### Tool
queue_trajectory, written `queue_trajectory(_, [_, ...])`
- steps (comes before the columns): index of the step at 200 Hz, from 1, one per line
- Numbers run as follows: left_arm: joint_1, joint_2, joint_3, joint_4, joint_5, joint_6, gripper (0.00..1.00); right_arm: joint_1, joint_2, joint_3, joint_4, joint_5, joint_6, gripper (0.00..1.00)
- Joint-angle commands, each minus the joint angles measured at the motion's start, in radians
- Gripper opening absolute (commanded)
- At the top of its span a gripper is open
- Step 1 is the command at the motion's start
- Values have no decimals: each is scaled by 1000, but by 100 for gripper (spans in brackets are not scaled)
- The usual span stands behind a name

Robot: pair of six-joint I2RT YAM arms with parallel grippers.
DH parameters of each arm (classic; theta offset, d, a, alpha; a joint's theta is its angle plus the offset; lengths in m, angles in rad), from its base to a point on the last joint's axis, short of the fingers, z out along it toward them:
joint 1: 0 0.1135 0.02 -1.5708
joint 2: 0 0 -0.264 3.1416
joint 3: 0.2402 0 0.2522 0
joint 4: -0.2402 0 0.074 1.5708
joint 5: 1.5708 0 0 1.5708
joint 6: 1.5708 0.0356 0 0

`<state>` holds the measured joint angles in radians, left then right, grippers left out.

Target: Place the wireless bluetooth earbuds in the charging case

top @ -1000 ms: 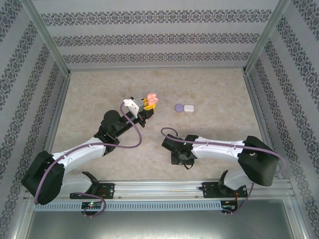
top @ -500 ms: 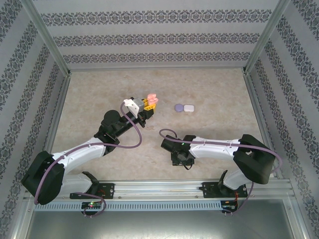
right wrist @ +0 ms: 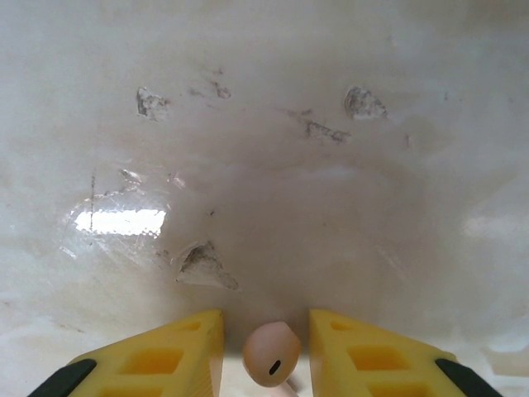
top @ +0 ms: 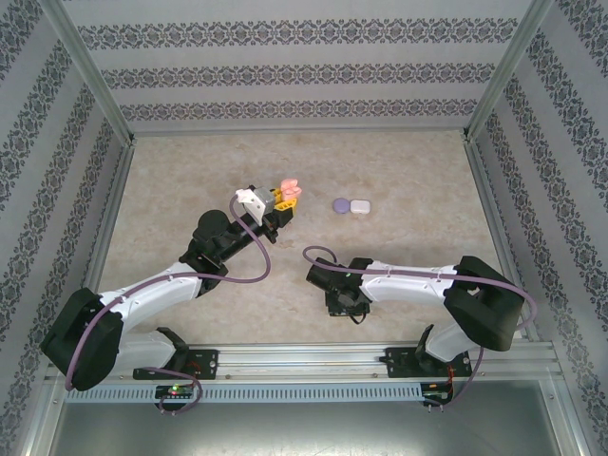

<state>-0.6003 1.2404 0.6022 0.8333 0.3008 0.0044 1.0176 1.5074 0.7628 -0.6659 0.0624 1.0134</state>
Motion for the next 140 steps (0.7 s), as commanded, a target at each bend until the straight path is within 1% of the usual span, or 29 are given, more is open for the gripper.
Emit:
queue_trajectory(1, [8, -11, 19, 8, -11, 14, 0, 13, 7, -31, 4, -17, -6, 31])
queue_trajectory(75, [8, -6, 29, 4, -7, 8, 0, 13, -38, -66, 8, -19, 8, 20])
queue_trajectory(99, [8, -2, 30, 5, -7, 5, 0, 10, -59, -58, 4, -5, 7, 19])
queue_trajectory(119, [8, -1, 31, 5, -8, 6, 0, -11, -98, -30, -10, 15, -6, 18])
queue_trajectory(140, [8, -3, 28, 6, -7, 14, 0, -67, -166, 0, -2, 21, -32, 17])
